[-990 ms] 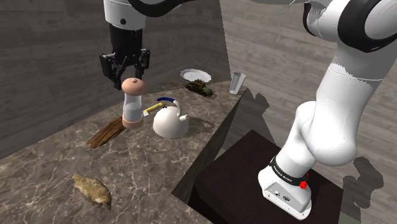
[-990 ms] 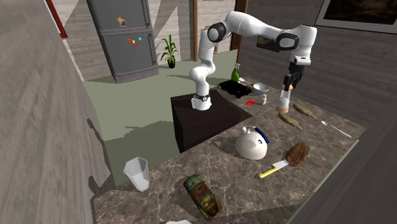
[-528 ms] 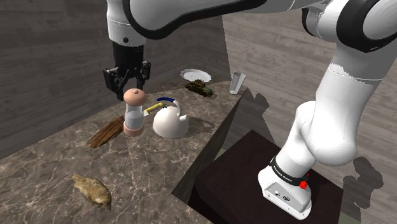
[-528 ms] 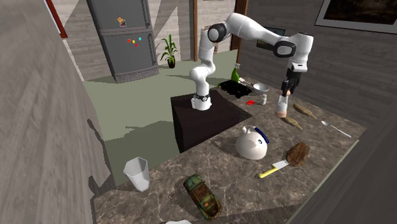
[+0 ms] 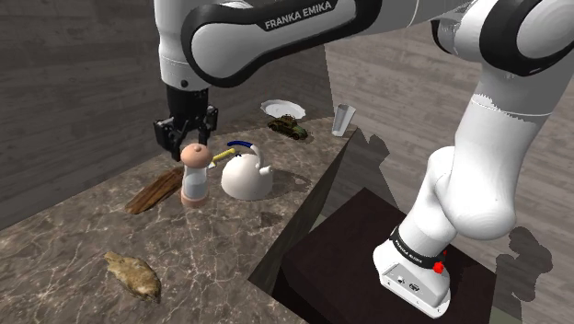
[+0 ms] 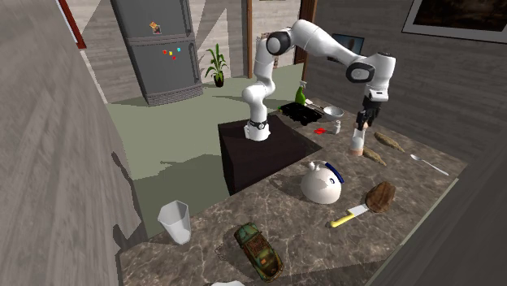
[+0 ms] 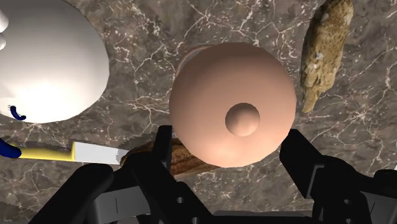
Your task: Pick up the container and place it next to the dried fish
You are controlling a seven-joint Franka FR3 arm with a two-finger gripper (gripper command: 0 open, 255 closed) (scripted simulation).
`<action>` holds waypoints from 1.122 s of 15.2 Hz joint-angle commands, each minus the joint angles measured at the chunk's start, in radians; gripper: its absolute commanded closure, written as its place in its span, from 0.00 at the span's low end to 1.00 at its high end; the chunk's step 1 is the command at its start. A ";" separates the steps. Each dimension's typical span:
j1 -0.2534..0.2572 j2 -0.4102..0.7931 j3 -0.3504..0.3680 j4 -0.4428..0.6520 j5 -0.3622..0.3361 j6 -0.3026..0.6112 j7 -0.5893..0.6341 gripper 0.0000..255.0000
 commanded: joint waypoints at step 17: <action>0.005 0.102 -0.008 -0.114 -0.028 0.216 0.021 1.00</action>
